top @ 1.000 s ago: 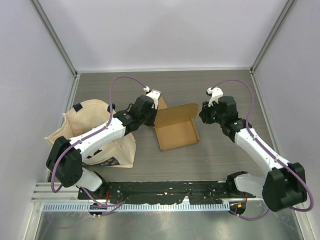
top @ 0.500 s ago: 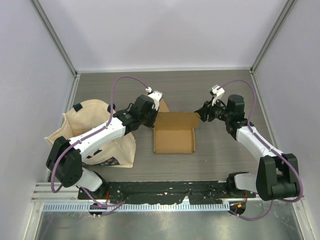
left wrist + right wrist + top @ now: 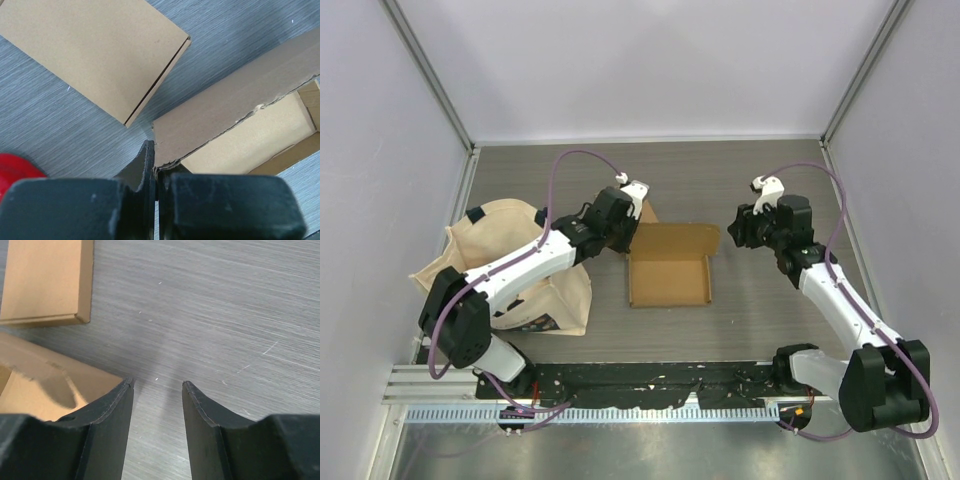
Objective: Fold the paper box
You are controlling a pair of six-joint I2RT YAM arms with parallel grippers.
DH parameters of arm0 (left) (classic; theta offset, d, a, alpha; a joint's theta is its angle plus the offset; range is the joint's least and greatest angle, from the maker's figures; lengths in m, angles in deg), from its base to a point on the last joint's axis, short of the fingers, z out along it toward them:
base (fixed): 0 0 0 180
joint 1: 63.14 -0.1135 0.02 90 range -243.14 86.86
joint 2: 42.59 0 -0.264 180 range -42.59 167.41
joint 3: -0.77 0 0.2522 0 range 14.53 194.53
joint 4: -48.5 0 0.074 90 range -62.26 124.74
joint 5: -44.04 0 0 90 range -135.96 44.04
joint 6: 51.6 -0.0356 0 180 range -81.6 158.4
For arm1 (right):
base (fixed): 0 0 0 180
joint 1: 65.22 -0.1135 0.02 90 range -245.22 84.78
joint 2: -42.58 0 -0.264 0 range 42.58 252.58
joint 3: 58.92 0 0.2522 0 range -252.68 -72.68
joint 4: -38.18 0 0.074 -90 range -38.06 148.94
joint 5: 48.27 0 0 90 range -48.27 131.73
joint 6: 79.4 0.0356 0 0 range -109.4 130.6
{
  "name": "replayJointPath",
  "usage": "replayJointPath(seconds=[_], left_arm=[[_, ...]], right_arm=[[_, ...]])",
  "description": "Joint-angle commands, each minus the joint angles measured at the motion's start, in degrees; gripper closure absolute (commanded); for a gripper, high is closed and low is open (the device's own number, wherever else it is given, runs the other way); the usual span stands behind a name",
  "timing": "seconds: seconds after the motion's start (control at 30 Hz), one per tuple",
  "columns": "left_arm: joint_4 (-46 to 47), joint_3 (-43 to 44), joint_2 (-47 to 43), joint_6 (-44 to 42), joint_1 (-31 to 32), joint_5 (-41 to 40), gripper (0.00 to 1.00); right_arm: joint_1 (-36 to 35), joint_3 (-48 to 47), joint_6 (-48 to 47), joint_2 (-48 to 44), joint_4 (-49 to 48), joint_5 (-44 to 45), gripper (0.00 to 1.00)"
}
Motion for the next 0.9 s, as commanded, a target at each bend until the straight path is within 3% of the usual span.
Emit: replayJointPath(seconds=[0.0, 0.17, 0.4, 0.53, 0.6, 0.73, 0.87], left_arm=[[-1.5, 3.5, 0.5, -1.1, -0.2, 0.5, 1.0], [-1.9, 3.4, 0.0, -2.2, -0.3, -0.8, 1.0], [-2.0, 3.6, 0.4, -2.1, -0.2, -0.6, 1.0], [-2.0, 3.6, 0.6, -2.2, -0.2, -0.6, 1.0], [-2.0, 3.6, 0.7, -2.2, -0.2, -0.5, 1.0], [-1.8, 3.6, 1.0, -1.9, -0.2, -0.3, 1.0], [-1.7, 3.6, 1.1, -1.7, -0.2, -0.1, 1.0]], right_arm=[[-5.3, -0.7, -3.4, -0.7, 4.3, 3.5, 0.52], [-10.6, -0.1, -3.7, -2.7, 6.1, 8.9, 0.52], [-11.2, -0.7, -4.6, -3.3, 9.1, 7.7, 0.54], [-11.3, -3.5, -3.4, -4.9, 15.4, 12.3, 0.55], [-11.2, -3.7, -3.5, -6.8, 16.8, 11.7, 0.54], [-11.6, -2.7, -4.1, -11.1, 16.1, 2.4, 0.53], [-12.5, -1.7, -4.4, -9.8, 11.8, 2.7, 0.51]])
